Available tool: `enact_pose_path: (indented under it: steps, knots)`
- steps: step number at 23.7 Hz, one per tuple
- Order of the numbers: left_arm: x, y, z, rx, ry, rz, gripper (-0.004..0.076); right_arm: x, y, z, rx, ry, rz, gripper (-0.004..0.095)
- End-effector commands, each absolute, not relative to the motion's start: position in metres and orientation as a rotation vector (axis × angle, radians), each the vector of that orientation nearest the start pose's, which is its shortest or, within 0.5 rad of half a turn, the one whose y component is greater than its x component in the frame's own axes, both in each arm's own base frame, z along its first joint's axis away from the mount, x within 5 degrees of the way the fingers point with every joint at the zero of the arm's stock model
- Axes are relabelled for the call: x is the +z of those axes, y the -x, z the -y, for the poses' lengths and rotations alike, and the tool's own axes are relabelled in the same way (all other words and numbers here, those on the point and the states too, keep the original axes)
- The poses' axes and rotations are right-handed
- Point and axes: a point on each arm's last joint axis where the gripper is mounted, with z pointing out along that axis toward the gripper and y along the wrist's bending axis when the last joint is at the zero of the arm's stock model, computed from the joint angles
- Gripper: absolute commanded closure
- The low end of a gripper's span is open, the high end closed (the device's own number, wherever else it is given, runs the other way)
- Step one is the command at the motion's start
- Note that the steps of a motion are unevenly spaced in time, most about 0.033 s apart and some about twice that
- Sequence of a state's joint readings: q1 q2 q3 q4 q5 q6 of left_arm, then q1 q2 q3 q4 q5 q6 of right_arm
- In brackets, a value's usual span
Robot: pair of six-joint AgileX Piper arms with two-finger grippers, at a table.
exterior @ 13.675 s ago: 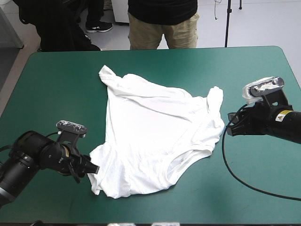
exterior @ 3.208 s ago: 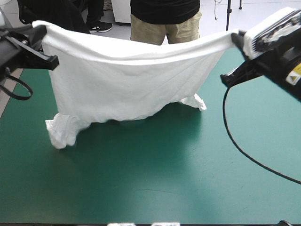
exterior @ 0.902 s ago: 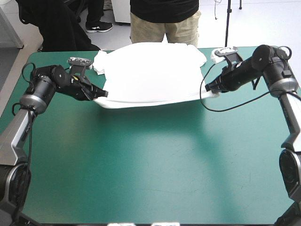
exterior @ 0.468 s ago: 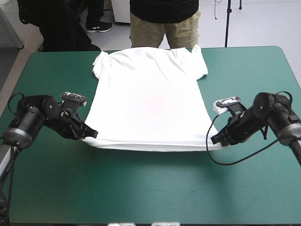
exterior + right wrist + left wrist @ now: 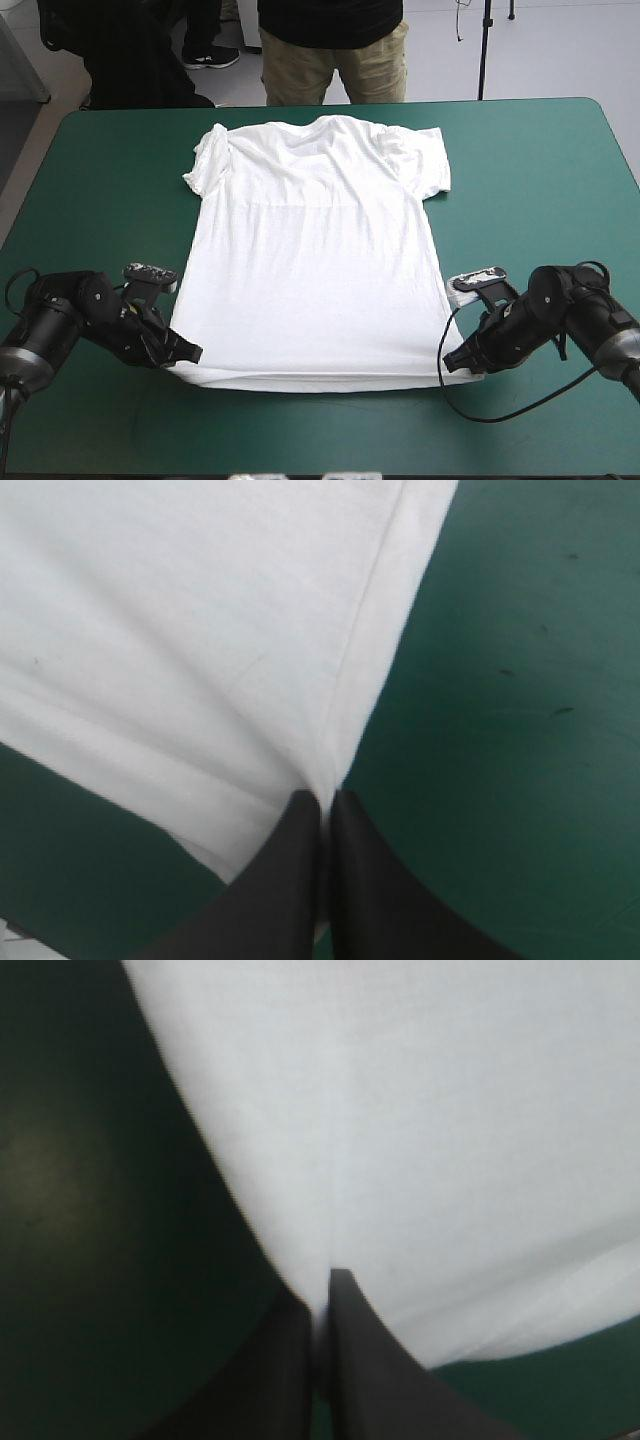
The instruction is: Fold the cloth
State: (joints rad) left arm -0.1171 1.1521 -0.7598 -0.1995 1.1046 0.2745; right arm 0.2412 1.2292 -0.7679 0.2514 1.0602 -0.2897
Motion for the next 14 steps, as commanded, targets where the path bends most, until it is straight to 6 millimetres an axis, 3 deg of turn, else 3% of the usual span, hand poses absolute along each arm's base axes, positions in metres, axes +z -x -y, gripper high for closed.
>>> enact_pose_path:
  steps: [1, 10, 12, 14]
  knots:
    - [0.248, -0.172, 0.038, -0.263, -0.436, -2.904, 0.0741, 0.251, -0.189, -0.067, 0.317, 0.597, -2.832, 0.0923]
    - [0.241, -0.17, 0.038, -0.275, -0.443, -2.908, 0.0736, 0.247, -0.186, -0.067, 0.33, 0.606, -2.875, 0.0923]
    - [0.242, -0.17, 0.042, -0.334, -0.493, -2.884, 0.0683, 0.248, -0.185, -0.066, 0.331, 0.609, -2.876, 0.0892]
    - [0.244, -0.17, 0.048, -0.437, -0.496, -2.847, 0.0509, 0.251, -0.183, -0.067, 0.344, 0.598, -2.861, 0.0763]
